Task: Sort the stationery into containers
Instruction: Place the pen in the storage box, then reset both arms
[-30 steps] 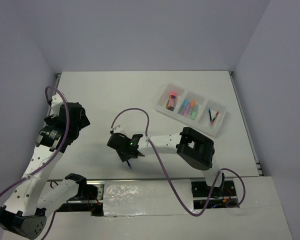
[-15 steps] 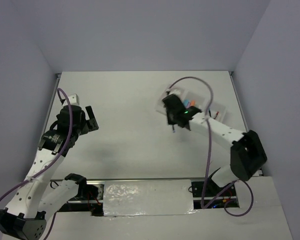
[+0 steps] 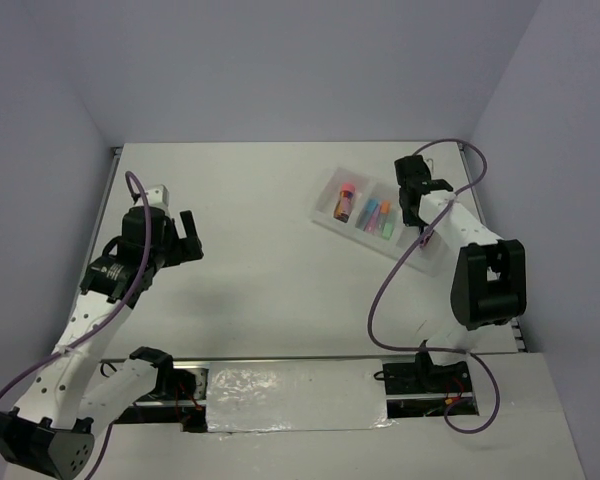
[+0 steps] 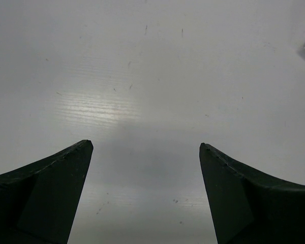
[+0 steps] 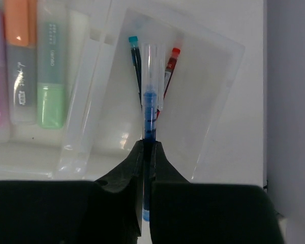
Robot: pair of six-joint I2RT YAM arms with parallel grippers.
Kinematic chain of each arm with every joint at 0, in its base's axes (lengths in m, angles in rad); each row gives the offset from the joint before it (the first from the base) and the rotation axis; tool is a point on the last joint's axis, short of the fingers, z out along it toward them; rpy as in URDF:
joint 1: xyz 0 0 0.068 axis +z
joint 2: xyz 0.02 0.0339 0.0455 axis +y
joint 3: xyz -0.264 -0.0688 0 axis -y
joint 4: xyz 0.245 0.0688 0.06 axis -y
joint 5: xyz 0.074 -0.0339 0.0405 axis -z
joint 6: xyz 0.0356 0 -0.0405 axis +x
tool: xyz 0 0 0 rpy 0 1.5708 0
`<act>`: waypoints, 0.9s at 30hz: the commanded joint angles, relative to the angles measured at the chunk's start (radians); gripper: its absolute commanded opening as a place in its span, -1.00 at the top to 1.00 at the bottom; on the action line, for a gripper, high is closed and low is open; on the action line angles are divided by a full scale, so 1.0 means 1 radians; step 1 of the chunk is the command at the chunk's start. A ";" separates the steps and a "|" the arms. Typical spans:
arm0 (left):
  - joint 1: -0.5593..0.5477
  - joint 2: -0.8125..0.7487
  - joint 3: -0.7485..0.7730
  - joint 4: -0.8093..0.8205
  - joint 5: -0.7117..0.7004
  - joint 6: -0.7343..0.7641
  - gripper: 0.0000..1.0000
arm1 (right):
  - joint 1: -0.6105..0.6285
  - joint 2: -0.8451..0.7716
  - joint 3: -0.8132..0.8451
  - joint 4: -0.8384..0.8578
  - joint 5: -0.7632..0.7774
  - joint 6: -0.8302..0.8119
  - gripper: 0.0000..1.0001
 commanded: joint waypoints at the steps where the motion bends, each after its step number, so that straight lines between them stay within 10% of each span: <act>1: 0.010 0.004 0.006 0.046 0.037 0.027 -0.99 | -0.008 0.027 0.049 -0.038 0.022 -0.017 0.72; 5: 0.023 0.008 0.003 0.052 0.062 0.033 -0.99 | -0.010 0.050 0.063 -0.041 0.067 -0.004 -0.01; 11: 0.030 0.016 0.005 0.049 0.047 0.025 -0.99 | -0.010 -0.003 0.121 -0.073 0.038 0.013 -0.44; 13: 0.036 0.027 0.012 0.043 0.032 0.011 -0.99 | 0.004 -0.090 0.106 -0.062 -0.031 0.036 -0.99; 20: 0.066 0.063 0.107 -0.017 -0.100 -0.032 -0.99 | 0.053 -0.672 -0.193 0.125 -0.427 0.154 -0.99; 27: 0.092 0.068 0.193 -0.066 -0.237 -0.044 -0.99 | 0.055 -1.030 -0.191 -0.051 -0.421 0.148 -0.99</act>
